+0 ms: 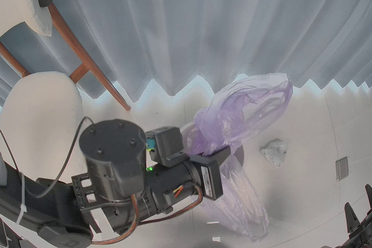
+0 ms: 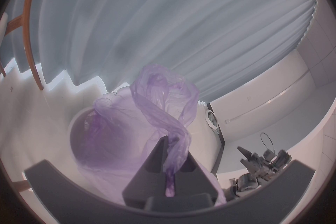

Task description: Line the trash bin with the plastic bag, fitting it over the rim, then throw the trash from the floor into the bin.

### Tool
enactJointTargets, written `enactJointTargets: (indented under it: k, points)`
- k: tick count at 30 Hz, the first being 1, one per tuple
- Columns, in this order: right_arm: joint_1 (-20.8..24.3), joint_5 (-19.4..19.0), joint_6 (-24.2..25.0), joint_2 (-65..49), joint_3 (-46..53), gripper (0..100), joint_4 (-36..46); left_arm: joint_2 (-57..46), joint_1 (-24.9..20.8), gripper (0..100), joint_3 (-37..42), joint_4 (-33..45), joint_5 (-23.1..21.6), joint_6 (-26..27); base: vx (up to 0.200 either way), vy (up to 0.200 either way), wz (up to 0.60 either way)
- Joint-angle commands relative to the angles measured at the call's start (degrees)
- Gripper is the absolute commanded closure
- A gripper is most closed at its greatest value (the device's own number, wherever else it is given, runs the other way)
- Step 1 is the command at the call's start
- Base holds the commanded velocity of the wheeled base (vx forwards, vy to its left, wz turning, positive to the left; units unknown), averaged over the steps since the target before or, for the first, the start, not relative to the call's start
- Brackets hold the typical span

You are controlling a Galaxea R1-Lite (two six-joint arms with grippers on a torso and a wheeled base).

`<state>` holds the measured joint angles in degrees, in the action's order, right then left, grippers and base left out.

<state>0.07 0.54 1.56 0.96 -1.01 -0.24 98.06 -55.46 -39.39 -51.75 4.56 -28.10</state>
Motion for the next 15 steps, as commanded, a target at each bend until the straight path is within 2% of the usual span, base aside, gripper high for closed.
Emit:
enactJointTargets:
  k: [1,9,15]
  points:
    - [0.0,0.0,0.0,-1.0,1.0,0,0.0,-2.7,-2.5,100,3.7,-0.5,0.0,0.1,0.000,0.000,0.00]
    - [0.0,0.0,0.0,-1.0,1.0,0,0.0,-3.8,-2.5,100,4.8,-1.5,-0.1,0.1,0.000,0.000,0.00]
    - [0.0,0.0,0.1,-1.0,1.0,0,0.0,-3.6,-0.5,100,4.5,-1.5,-0.3,-0.1,0.000,0.000,0.00]
